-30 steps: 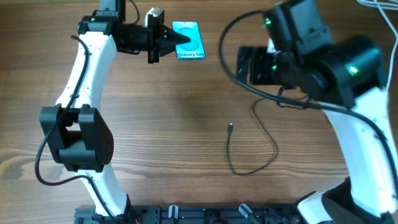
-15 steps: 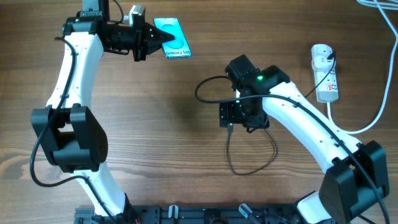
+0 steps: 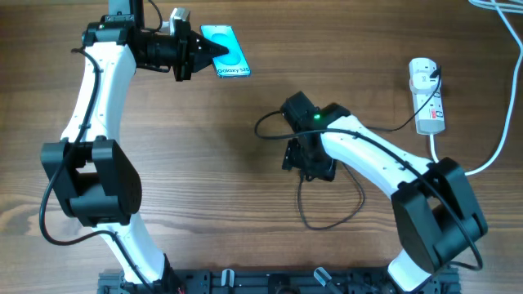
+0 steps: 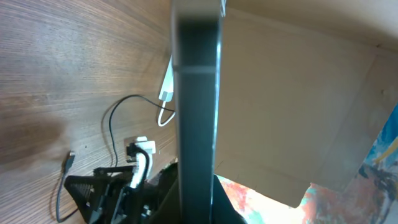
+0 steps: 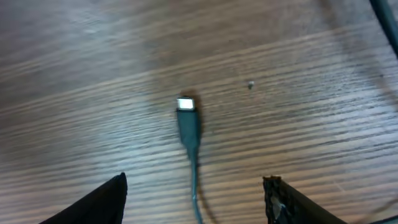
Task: Plug charger to phone and switch on socket
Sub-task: 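Lower the right gripper onto the black USB-C cable end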
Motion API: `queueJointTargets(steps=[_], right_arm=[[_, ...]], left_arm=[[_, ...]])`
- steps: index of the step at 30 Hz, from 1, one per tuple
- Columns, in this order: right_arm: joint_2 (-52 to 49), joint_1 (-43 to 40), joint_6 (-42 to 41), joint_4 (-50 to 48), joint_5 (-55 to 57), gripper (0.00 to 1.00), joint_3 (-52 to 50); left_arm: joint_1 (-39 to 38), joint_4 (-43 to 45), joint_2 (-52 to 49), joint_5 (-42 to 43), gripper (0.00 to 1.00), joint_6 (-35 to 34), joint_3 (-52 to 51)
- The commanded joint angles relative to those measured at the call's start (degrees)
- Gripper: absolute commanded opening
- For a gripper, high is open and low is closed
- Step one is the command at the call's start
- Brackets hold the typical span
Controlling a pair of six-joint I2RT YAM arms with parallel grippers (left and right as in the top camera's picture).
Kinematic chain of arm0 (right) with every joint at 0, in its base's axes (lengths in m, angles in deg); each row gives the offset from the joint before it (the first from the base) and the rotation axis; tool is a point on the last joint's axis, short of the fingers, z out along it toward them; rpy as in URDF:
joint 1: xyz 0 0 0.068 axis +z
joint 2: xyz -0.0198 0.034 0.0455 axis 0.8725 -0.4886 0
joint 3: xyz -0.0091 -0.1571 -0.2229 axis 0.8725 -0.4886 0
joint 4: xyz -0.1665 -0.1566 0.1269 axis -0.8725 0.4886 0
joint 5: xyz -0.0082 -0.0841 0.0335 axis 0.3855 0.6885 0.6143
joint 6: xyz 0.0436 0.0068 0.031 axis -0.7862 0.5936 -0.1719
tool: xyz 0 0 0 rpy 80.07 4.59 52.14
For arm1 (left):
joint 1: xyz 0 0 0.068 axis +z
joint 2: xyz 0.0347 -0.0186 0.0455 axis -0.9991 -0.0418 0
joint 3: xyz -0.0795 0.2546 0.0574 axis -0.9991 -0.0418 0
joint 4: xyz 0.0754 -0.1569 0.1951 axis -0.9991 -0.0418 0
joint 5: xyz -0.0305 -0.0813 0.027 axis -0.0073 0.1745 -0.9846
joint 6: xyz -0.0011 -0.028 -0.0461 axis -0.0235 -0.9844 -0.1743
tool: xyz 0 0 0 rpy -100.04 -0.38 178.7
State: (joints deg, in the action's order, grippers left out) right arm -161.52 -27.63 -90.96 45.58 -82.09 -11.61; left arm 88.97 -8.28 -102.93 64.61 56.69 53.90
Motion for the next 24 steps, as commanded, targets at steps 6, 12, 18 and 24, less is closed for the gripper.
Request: queueJointTargets(steps=[6, 12, 18, 24], right_arm=[[-1.5, 0.5, -2.9, -5.6, 3.4, 0.7, -5.2], [-3.8, 0.5, -3.2, -6.1, 3.1, 0.63, -4.9], [-5.7, 1.7, -0.1, -8.0, 2.2, 0.53, -4.9], [-6.2, 2.1, 1.5, -8.1, 0.4, 0.38, -4.8]], left_arm=[[0.3, 0.0, 2.1, 1.2, 0.04, 1.3, 0.1], [0.3, 0.0, 2.1, 1.2, 0.04, 1.3, 0.2], [0.3, 0.0, 2.1, 1.2, 0.04, 1.3, 0.1], [0.3, 0.0, 2.1, 0.6, 0.04, 1.3, 0.1]])
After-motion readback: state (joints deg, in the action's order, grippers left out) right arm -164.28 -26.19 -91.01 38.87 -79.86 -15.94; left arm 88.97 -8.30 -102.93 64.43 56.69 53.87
